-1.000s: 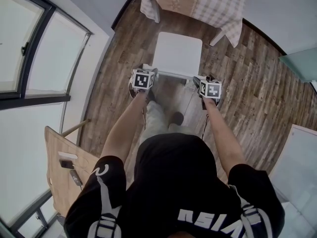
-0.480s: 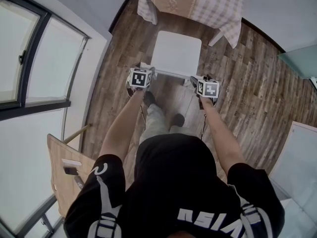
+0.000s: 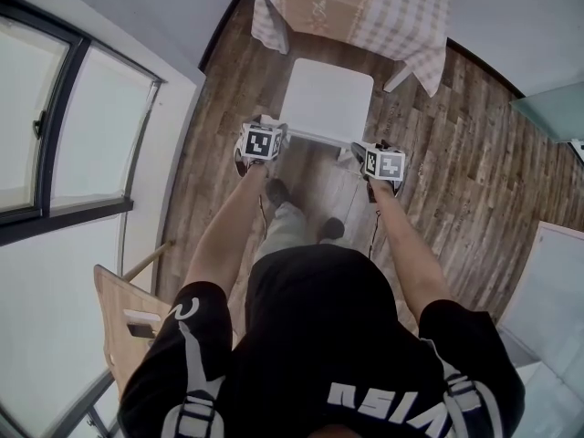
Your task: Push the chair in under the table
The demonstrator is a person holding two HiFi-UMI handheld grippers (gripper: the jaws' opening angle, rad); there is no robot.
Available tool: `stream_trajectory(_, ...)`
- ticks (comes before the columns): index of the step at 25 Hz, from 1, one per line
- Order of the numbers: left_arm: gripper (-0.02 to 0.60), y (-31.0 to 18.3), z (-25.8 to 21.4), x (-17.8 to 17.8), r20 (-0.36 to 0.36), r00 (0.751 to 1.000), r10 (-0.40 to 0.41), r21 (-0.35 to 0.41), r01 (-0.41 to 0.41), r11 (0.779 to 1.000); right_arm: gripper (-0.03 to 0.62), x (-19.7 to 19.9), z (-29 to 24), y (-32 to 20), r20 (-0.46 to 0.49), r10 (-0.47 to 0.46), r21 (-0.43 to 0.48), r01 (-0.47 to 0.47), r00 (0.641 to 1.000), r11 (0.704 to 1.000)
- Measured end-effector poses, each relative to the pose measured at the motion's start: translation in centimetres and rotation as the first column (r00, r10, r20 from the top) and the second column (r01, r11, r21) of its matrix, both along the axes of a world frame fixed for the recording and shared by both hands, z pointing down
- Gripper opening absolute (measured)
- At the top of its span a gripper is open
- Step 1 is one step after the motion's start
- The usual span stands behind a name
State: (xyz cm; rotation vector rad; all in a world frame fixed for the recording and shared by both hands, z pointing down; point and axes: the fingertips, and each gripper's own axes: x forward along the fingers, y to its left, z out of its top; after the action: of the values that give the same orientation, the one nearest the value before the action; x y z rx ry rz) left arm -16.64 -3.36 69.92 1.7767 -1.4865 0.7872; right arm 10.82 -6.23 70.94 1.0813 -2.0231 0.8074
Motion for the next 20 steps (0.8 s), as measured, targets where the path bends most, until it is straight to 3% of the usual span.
stream_trajectory(20,0.318,-8.6,-0.3,-6.1,-0.006,0.992,0.128,0.006,-0.128,0.992,0.414,-6.0,-0.3,-5.2,0.001,0.105,0.011,-0.105,0.994,0.994)
